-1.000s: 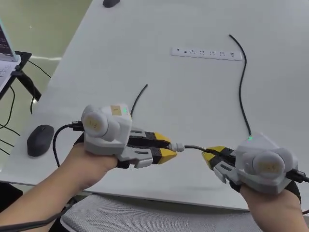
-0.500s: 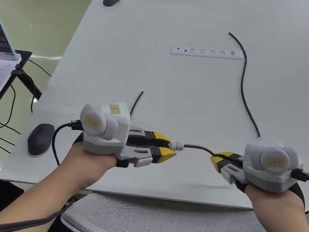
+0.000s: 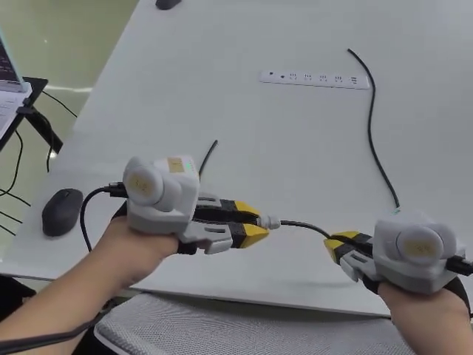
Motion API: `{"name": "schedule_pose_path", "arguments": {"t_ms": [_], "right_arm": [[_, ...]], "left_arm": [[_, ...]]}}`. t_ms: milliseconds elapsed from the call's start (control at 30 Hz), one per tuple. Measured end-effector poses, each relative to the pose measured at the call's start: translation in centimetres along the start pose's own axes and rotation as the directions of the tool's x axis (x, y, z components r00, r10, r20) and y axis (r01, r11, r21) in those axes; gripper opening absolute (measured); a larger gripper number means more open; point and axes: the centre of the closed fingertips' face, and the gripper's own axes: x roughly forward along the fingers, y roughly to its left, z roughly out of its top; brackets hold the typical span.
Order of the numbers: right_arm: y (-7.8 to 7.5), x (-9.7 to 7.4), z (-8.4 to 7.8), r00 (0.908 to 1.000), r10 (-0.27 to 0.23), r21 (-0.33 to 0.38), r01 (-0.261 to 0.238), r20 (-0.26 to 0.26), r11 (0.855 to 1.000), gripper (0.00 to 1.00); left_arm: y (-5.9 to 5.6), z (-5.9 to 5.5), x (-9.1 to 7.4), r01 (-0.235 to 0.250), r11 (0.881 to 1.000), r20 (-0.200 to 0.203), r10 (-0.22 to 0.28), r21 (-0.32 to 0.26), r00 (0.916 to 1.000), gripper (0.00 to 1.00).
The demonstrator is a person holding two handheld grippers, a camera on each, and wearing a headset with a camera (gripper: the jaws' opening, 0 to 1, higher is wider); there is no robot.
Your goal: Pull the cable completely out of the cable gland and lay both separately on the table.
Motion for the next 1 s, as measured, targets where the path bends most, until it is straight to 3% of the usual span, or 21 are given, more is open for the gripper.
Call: {"name": "schedule_pose_path", "arguments": {"t_ms": [200,233,333,400,567,700,1000], "right_arm": [[0.7,-1.2,0.4,0.9998,0.021,-0.089,-0.021,0.003,0.996,0.06],[0.8,-1.4,0.9,0.9997,0.018,-0.126,-0.016,0.016,0.992,0.09],[1.8,-1.6,2.3,0.9987,0.044,-0.151,-0.039,0.027,0.988,0.15],[2.9,-1.6,3.8,0.9961,0.071,-0.214,-0.059,0.051,0.975,0.17],[5.5,-1.1,5.7,0.9923,0.116,-0.323,-0.095,0.045,0.942,0.20],[6.8,-0.2,5.9,0.9917,0.128,-0.408,-0.113,0.011,0.906,0.18],[7.9,0.7,6.0,0.9902,0.137,-0.480,-0.132,-0.025,0.867,0.10]], "left_arm": [[0.3,-0.3,-0.4,-0.014,1.000,-0.001,0.014,-0.009,0.9999,0.15],[0.4,-0.3,-0.4,-0.015,1.000,-0.002,0.015,-0.010,0.9999,0.15],[0.4,-0.3,-0.5,-0.016,1.000,-0.003,0.016,-0.011,0.9999,0.15],[0.3,-0.4,-0.5,-0.014,1.000,-0.004,0.014,-0.012,0.9999,0.15],[0.2,-0.6,-0.4,-0.009,1.000,-0.018,0.009,-0.004,0.9998,0.15],[0.0,-0.6,-0.4,-0.005,1.000,-0.027,0.005,0.005,0.9996,0.15],[0.0,-0.9,-0.4,-0.003,1.000,-0.034,0.003,0.017,0.9994,0.15]]}}
